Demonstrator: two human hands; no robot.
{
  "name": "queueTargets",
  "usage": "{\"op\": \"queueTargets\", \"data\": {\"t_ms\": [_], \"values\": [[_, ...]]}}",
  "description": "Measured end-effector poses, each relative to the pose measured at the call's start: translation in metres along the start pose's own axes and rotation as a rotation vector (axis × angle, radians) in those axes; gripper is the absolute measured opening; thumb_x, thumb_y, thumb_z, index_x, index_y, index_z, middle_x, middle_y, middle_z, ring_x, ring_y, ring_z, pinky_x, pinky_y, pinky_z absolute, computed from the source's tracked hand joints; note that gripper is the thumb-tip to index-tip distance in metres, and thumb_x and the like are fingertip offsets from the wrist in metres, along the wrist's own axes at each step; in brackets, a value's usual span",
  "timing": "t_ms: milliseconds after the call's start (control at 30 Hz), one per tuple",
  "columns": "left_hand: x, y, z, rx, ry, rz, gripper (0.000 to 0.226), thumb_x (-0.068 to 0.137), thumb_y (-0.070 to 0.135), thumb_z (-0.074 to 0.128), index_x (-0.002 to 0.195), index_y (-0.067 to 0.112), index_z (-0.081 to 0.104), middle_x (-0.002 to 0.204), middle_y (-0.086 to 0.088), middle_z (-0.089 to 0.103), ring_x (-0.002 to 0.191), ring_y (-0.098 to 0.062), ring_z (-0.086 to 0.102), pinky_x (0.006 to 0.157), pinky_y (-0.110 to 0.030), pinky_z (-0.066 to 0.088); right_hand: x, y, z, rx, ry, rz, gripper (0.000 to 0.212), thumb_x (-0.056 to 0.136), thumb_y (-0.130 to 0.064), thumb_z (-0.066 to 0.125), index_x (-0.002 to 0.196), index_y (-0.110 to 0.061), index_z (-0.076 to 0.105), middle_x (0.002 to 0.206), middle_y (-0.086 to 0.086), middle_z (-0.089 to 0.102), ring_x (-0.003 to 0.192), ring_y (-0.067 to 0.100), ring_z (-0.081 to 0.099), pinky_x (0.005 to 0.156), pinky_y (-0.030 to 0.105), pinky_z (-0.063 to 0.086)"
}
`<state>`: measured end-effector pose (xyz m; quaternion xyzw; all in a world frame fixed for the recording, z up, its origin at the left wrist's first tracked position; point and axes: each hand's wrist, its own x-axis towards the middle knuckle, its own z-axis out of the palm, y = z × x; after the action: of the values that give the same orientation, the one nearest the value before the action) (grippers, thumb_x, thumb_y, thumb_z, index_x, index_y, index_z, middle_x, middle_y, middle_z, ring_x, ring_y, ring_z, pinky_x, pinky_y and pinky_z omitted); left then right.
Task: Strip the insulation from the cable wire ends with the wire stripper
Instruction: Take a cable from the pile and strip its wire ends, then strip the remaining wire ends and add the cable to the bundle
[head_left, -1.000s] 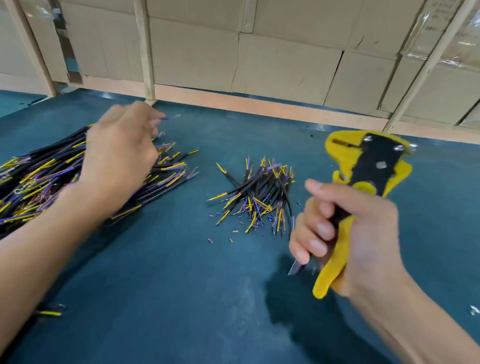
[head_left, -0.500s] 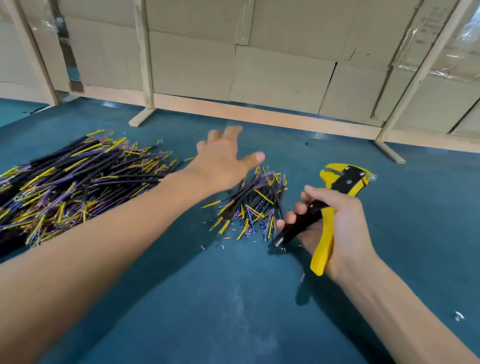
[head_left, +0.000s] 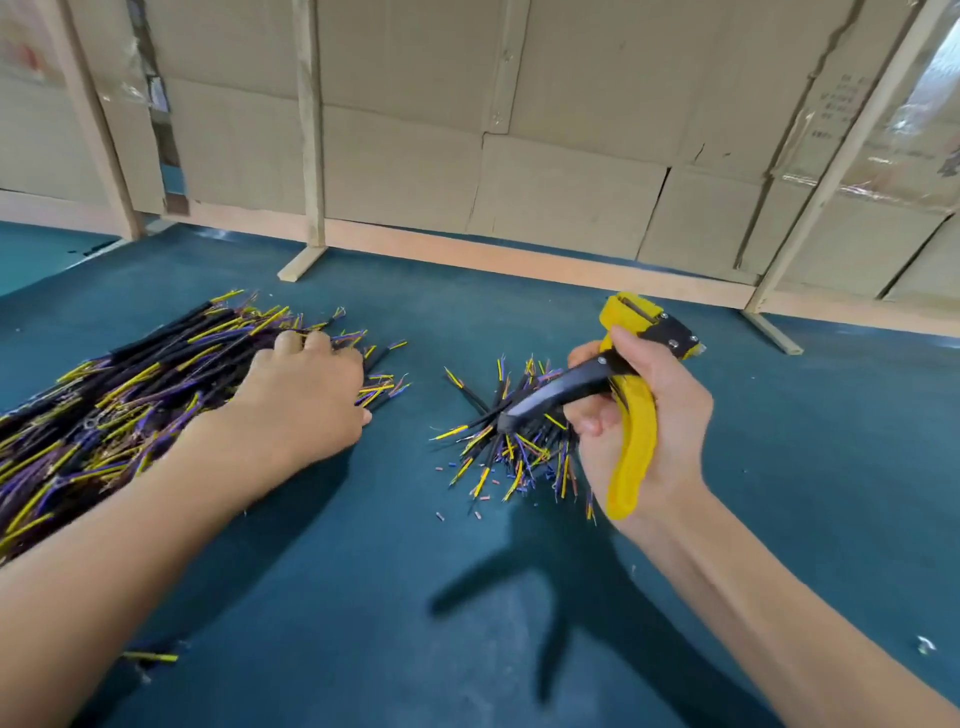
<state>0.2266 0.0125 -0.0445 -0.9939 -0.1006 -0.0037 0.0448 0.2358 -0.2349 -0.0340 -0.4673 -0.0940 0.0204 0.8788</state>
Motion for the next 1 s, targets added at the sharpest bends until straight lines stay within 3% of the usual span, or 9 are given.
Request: {"op": "queueTargets", "data": {"t_ms": [100,200,400,500,567,667,767,900,1000], "values": [[-0.007,0.006,0.013,0.079,0.112,0.020,0.047,0.098,0.047,0.053,0.131,0.014,0.050,0.134,-0.014,0.044,0.127,-0.035,0.039,0.100,-0.043,0.041,0.006,0.009,0.015,0.057,0.006,0.042,0.034,0.086,-0.030,0.063,0.061,-0.019,0.042,0.049,-0.003,0.032,0.047,0.016,0.015,0.046,0.028,0.015],[-0.007,0.006,0.019,-0.007,0.136,0.004,0.040,0.102,0.042,0.048,0.128,0.012,0.054,0.129,-0.014,0.043,0.121,-0.035,0.041,0.096,-0.043,0.042,0.007,0.019,0.021,0.145,0.009,0.145,0.049,0.078,-0.040,0.064,0.067,-0.025,0.019,0.045,-0.006,0.012,0.044,0.017,0.003,0.042,0.027,0.010],[-0.011,-0.006,0.013,-0.051,0.189,0.020,0.019,0.094,0.022,0.054,0.111,0.022,0.062,0.121,-0.007,0.050,0.114,-0.031,0.042,0.095,-0.041,0.039,-0.003,0.027,0.006,0.104,0.014,0.257,0.053,0.075,-0.042,0.064,0.073,-0.025,0.013,0.042,-0.008,0.015,0.043,0.016,0.004,0.041,0.026,0.011],[-0.017,-0.003,0.010,-0.067,0.223,0.046,0.017,0.093,0.015,0.052,0.108,0.022,0.057,0.112,-0.004,0.060,0.104,-0.030,0.056,0.088,-0.040,0.044,-0.010,0.030,-0.004,0.128,-0.032,0.272,0.043,0.087,-0.039,0.057,0.066,-0.023,0.023,0.046,-0.005,0.020,0.044,0.015,0.011,0.043,0.029,0.016],[-0.019,0.001,0.008,-0.074,0.307,0.095,0.016,0.098,0.015,0.050,0.113,0.019,0.053,0.110,-0.004,0.059,0.101,-0.030,0.060,0.082,-0.039,0.044,-0.010,0.029,-0.002,0.166,-0.086,0.287,0.036,0.090,-0.038,0.058,0.067,-0.018,0.040,0.054,0.002,0.038,0.046,0.018,0.034,0.045,0.029,0.031],[-0.022,0.007,0.003,-0.317,0.488,0.259,0.018,0.100,0.007,0.050,0.117,0.011,0.054,0.108,-0.008,0.056,0.097,-0.034,0.058,0.081,-0.040,0.046,-0.010,0.028,0.004,0.189,-0.164,0.315,0.021,0.086,-0.028,0.064,0.082,-0.008,0.058,0.098,0.026,0.070,0.080,0.039,0.067,0.068,0.042,0.058],[-0.029,0.009,0.000,-0.499,0.687,0.561,0.026,0.097,-0.003,0.047,0.117,0.001,0.062,0.097,-0.010,0.058,0.084,-0.033,0.060,0.076,-0.041,0.052,-0.015,0.029,0.009,0.124,-0.267,0.325,0.004,0.087,-0.009,0.058,0.086,-0.006,0.056,0.124,0.032,0.065,0.097,0.043,0.070,0.084,0.048,0.059],[-0.040,0.020,0.003,-0.684,0.789,0.764,0.024,0.099,0.002,0.052,0.120,0.002,0.064,0.099,0.010,0.054,0.085,-0.003,0.056,0.082,-0.014,0.045,-0.018,0.032,0.012,0.053,-0.290,0.281,0.013,0.083,0.002,0.063,0.087,-0.009,0.057,0.118,0.030,0.068,0.088,0.035,0.070,0.076,0.043,0.058],[-0.039,0.027,0.006,-0.765,0.787,0.782,0.021,0.100,0.008,0.056,0.120,0.005,0.063,0.103,0.014,0.055,0.091,0.011,0.052,0.085,-0.009,0.041,-0.018,0.031,0.012,0.015,-0.292,0.175,0.016,0.082,0.003,0.068,0.085,-0.010,0.059,0.099,0.025,0.068,0.080,0.030,0.067,0.069,0.041,0.054]]}}
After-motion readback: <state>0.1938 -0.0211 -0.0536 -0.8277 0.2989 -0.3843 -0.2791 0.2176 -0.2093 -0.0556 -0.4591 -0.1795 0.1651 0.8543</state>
